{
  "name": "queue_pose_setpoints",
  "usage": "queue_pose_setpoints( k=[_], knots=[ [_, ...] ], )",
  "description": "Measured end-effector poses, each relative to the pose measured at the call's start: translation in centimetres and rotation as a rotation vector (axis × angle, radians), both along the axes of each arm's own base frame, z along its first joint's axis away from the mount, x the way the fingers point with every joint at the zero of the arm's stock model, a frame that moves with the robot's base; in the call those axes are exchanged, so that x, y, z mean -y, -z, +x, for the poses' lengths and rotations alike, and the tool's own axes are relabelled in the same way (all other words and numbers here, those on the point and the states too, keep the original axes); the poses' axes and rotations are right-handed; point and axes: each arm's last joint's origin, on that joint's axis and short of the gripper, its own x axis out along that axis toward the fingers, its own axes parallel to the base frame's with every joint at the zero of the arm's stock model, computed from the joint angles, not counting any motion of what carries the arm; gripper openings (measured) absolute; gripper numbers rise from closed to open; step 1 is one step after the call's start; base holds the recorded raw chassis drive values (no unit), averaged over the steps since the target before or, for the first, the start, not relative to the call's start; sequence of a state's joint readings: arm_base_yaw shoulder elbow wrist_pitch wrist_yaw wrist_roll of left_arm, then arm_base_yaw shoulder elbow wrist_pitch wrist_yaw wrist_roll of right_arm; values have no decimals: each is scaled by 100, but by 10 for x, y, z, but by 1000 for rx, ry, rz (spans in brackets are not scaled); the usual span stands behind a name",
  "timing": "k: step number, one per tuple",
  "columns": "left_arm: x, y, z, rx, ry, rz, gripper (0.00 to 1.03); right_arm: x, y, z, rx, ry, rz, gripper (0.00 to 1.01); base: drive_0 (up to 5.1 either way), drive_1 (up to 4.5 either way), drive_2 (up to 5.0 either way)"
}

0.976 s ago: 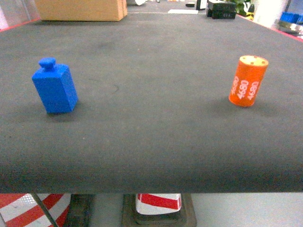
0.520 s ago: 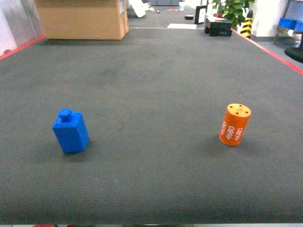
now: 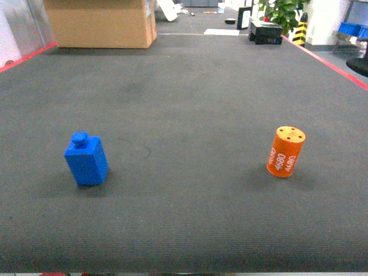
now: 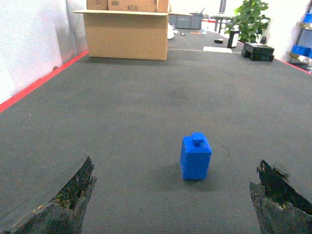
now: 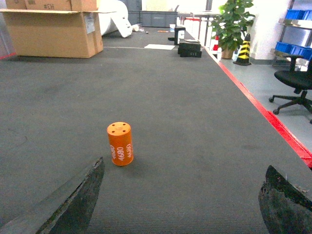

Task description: Sort blue parts and orange caps into right shelf containers

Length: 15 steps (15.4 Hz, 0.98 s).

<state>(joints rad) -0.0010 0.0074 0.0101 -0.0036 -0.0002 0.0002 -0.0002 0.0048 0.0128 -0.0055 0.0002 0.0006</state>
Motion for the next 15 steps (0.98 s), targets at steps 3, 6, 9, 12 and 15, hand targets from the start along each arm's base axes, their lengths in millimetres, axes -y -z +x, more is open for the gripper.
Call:
queue_pose_setpoints(
  k=[3,6,9,12,15],
  knots=[
    [0,0,0,0,0,0,98,0,0,0,0,0,0,98,0,0,0],
    [0,0,0,0,0,0,98,0,0,0,0,0,0,98,0,0,0],
    [0,0,0,0,0,0,98,0,0,0,0,0,0,98,0,0,0],
    [0,0,0,0,0,0,98,0,0,0,0,0,0,98,0,0,0],
    [0,0,0,0,0,0,98,0,0,0,0,0,0,98,0,0,0]
  ],
)
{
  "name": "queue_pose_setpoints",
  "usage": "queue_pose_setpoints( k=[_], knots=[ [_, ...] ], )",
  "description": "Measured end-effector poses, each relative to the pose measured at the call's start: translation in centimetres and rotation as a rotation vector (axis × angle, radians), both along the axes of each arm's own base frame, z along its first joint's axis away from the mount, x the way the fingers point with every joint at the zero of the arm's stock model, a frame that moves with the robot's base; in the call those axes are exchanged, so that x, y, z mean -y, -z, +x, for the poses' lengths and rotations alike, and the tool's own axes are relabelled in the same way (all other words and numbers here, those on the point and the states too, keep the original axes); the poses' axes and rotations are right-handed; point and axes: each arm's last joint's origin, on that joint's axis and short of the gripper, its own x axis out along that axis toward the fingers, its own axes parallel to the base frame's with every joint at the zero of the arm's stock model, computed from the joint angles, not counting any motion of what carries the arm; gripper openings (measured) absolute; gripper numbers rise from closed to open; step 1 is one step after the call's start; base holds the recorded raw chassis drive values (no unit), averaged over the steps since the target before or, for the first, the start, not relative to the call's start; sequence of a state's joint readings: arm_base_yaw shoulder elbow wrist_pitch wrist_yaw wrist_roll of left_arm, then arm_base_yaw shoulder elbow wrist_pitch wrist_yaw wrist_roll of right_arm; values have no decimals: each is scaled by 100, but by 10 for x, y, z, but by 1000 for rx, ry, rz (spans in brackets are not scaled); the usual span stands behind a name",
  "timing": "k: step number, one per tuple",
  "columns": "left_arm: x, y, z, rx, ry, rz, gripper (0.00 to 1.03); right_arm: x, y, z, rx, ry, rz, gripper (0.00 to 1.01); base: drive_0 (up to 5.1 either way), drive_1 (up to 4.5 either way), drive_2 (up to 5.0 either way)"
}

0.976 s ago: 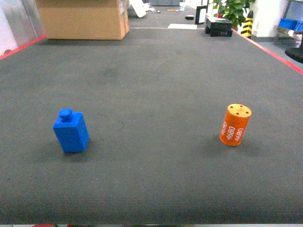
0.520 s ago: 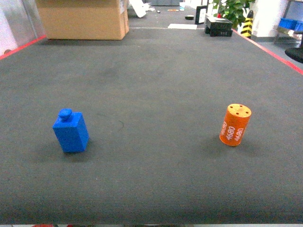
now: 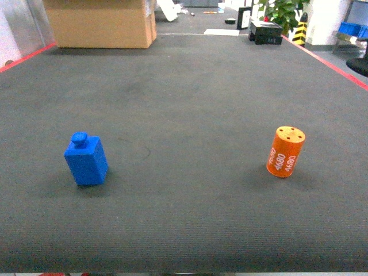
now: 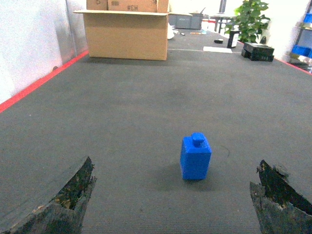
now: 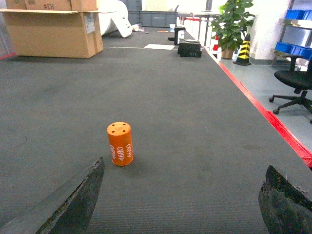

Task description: Sort blue parts and orange caps into right shelf containers

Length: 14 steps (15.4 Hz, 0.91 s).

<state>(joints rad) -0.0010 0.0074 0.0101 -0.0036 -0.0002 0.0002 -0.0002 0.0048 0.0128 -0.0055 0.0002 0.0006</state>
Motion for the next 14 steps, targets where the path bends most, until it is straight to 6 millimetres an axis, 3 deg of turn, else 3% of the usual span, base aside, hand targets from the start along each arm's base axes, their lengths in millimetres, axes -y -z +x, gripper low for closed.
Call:
queue_pose_setpoints(
  k=[14],
  knots=[
    [0,0,0,0,0,0,98,0,0,0,0,0,0,98,0,0,0]
  ],
)
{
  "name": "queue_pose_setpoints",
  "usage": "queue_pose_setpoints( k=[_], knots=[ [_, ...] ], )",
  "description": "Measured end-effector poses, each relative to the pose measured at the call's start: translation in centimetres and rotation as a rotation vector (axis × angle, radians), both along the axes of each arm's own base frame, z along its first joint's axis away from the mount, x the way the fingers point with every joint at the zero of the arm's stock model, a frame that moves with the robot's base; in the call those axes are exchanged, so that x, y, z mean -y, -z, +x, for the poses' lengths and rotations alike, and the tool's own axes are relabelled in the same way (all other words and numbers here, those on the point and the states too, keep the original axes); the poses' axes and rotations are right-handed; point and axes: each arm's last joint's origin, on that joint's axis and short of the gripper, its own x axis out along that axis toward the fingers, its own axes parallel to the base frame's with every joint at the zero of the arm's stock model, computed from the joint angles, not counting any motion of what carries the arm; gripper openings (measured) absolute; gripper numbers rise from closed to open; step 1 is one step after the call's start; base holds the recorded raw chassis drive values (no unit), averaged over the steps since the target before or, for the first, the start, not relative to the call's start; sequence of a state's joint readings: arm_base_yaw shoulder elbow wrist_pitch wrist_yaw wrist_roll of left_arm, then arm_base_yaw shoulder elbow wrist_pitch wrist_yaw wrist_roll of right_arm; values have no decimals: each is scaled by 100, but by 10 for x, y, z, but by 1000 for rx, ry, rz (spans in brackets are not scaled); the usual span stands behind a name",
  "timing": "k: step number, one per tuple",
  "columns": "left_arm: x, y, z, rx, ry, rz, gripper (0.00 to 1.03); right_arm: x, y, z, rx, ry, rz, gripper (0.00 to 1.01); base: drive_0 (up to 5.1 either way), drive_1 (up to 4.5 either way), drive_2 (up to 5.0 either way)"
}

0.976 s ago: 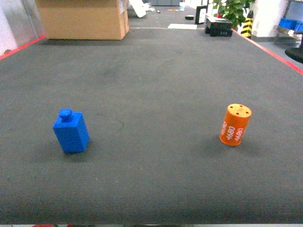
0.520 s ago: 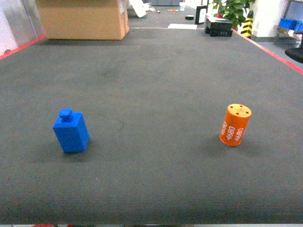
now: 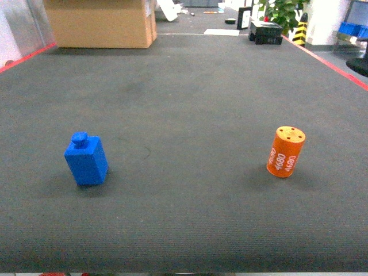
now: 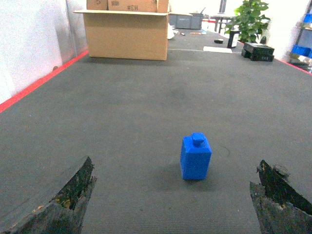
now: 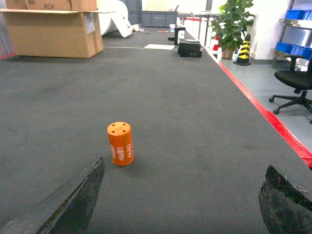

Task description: Sort blue parts and orange caps into right shelf containers

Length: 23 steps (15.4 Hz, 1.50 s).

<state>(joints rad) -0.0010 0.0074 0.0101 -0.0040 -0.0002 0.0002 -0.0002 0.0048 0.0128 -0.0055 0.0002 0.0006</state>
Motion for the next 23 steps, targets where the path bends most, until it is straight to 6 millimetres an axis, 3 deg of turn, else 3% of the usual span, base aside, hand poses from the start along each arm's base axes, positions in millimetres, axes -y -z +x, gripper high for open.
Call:
queue_pose_setpoints(
  k=[15,17,19,21,23],
  knots=[
    [0,0,0,-2,-8,2,98,0,0,0,0,0,0,98,0,0,0],
    [6,-3,7,8,-149,3,98,-7,-8,8,41,117,-63,98,0,0,0],
    [13,-8,26,19,-218,-1,98,-21,-13,33,15,128,-107,98,0,0,0],
    [20,-37,75,93,-144,-22,98,-35,-40,81,73,63,-95,98,0,0,0],
    [29,-46,118,62,-80,-18,98,-45,-41,117,40,8,-93,98,0,0,0]
  ],
)
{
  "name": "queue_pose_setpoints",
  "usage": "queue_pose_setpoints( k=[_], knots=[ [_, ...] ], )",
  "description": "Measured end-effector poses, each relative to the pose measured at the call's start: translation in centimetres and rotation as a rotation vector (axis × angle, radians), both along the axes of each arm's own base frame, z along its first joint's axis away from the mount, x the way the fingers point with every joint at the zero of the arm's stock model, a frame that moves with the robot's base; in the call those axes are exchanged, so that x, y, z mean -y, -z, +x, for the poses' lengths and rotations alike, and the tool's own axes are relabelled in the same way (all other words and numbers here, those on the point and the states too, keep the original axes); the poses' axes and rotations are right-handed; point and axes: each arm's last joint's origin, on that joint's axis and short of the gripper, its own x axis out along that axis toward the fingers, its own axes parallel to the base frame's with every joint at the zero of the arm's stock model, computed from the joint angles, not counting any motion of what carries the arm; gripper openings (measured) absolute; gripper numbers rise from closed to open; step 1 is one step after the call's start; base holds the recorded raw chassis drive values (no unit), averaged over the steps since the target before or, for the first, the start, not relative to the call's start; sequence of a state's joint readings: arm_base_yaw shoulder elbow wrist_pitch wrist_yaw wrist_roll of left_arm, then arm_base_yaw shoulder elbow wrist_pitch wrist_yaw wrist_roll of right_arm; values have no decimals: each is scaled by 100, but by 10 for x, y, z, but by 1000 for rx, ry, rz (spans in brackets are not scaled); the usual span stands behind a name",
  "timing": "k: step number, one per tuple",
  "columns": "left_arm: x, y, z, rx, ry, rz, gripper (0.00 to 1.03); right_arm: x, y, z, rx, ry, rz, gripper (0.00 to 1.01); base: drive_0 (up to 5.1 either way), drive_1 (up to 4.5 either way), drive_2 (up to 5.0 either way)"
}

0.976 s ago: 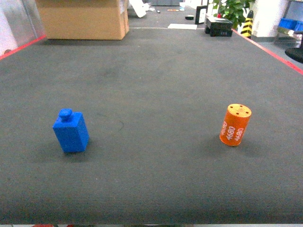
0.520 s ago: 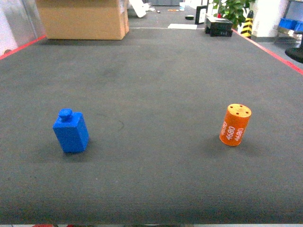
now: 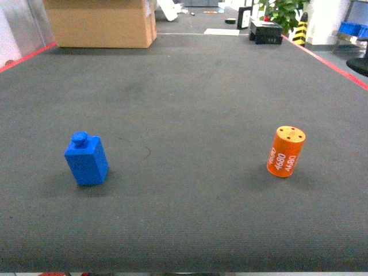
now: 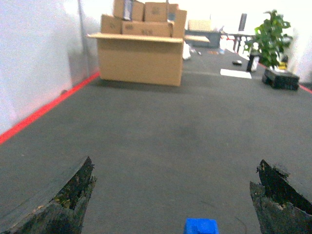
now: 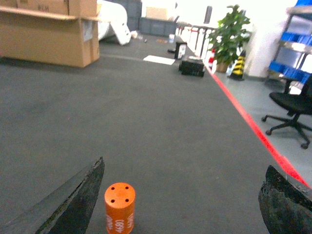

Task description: Sort blue parts and orange caps into right shelf containers

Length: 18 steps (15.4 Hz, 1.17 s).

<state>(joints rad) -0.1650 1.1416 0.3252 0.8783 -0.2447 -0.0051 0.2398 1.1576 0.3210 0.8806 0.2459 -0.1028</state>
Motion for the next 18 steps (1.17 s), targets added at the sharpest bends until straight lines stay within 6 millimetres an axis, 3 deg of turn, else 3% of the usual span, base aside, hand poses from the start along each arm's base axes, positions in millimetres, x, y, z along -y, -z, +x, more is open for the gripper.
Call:
queue_pose_setpoints(
  k=[2,5,10,18],
  knots=[
    [15,17,40,-126,55,16,98,-9,20,38,-109,-42,11,98,0,0,0],
    [33,38,77,-202,102,21,98,-20,50,79,-207,-53,44,98,0,0,0],
    [35,78,90,-314,100,32,98,-26,71,101,-271,-66,110,98,0,0,0],
    [35,108,113,-376,94,14,98,-32,97,126,-344,-65,112,98,0,0,0]
  ],
)
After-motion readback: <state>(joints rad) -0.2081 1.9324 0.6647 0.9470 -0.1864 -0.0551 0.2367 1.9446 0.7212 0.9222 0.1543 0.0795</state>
